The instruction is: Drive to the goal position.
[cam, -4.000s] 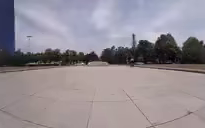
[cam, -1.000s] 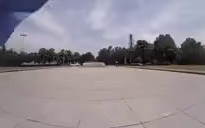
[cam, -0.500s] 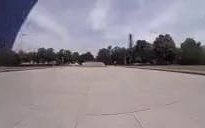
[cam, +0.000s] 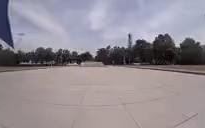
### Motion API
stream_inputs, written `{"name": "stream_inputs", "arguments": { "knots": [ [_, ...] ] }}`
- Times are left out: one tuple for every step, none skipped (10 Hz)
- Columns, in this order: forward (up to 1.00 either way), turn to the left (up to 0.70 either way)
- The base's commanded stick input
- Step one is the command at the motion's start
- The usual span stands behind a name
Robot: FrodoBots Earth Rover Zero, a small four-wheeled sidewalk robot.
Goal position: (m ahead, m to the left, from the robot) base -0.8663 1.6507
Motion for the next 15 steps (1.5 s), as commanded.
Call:
{"name": "stream_inputs", "arguments": {
  "knots": [
    [1.0, -0.09],
    [1.0, 0.0],
    [1.0, 0.0],
    [1.0, 0.0],
    [1.0, 0.0],
    [1.0, 0.0],
    [1.0, 0.0],
    [1.0, 0.0],
    [1.0, 0.0],
    [1.0, 0.0],
    [1.0, 0.0],
    [1.0, 0.0],
    [1.0, 0.0],
    [1.0, 0.0],
    [1.0, 0.0]
  ]
}}
